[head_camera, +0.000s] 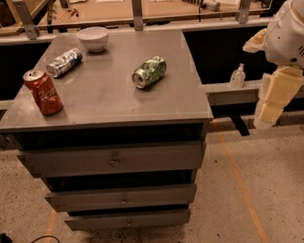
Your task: Move green can near white bowl
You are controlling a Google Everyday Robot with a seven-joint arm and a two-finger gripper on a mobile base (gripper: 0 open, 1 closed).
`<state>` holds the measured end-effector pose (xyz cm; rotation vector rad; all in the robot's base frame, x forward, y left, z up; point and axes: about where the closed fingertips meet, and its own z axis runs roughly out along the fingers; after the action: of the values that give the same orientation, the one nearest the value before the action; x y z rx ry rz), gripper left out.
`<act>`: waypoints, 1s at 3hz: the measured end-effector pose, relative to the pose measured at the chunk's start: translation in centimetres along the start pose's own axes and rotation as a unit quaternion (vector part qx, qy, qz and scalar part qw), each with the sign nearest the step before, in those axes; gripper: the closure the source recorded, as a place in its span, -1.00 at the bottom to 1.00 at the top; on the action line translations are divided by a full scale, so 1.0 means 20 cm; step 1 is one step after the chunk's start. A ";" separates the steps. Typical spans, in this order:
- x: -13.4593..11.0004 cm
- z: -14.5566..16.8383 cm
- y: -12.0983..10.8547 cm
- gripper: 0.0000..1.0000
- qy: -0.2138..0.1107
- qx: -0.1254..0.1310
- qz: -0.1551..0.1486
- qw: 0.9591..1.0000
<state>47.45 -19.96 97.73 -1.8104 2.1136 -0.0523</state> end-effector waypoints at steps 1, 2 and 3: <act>-0.20 0.13 -0.21 -1.00 -0.024 -0.020 -0.083 0.996; -0.44 0.25 -0.41 -1.00 -0.038 -0.024 -0.190 0.981; -0.65 0.36 -0.55 -1.00 -0.029 -0.004 -0.306 0.952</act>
Offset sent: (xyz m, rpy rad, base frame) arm 0.1627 0.1319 -0.0063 -0.0987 -0.0753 0.6826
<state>61.47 -7.98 96.96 -2.3665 1.4396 -0.1439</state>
